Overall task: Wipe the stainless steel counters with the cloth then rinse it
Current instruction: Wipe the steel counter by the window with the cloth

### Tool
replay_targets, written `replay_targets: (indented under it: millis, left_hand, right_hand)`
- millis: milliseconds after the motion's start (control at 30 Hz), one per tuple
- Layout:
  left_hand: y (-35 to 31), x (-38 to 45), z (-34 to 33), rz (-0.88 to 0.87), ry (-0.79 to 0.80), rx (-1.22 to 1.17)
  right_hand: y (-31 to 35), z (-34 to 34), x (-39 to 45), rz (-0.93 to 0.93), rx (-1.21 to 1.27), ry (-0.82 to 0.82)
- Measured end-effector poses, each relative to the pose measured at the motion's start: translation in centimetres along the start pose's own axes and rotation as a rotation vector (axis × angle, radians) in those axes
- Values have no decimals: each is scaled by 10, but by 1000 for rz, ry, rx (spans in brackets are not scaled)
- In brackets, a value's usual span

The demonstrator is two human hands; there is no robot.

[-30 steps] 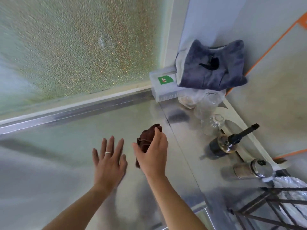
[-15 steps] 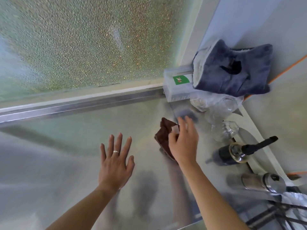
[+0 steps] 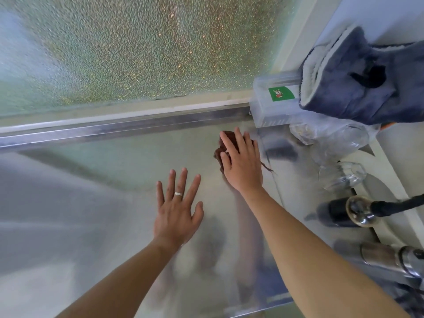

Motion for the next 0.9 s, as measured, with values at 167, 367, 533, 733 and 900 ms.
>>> replay_targets:
  millis: [167, 367, 533, 733, 900]
  left_hand:
    - [-1, 0, 1, -12, -3, -8]
    - [0, 0, 10, -14, -71, -165]
    - [16, -4, 30, -16, -206, -329]
    - [70, -2, 51, 354, -325, -239]
    - [76, 3, 45, 400, -278, -163]
  right_hand:
    - [9, 0, -10, 31, 55, -16]
    - [54, 17, -88, 78, 251, -77]
    - [34, 32, -119, 117, 467, -210]
    - [-16, 8, -65, -364, -50, -114]
    - [14, -4, 1, -287, -83, -101]
Point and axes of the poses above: each hand's wrist, its own x-axis towards the middle knuckle, its own z-axis out of the back of the hand, y = z × x, the point moved 3 cm from there along x, towards the middle knuckle, and after that the axes turned 14 degrees about -x, right-handed, at the moved point
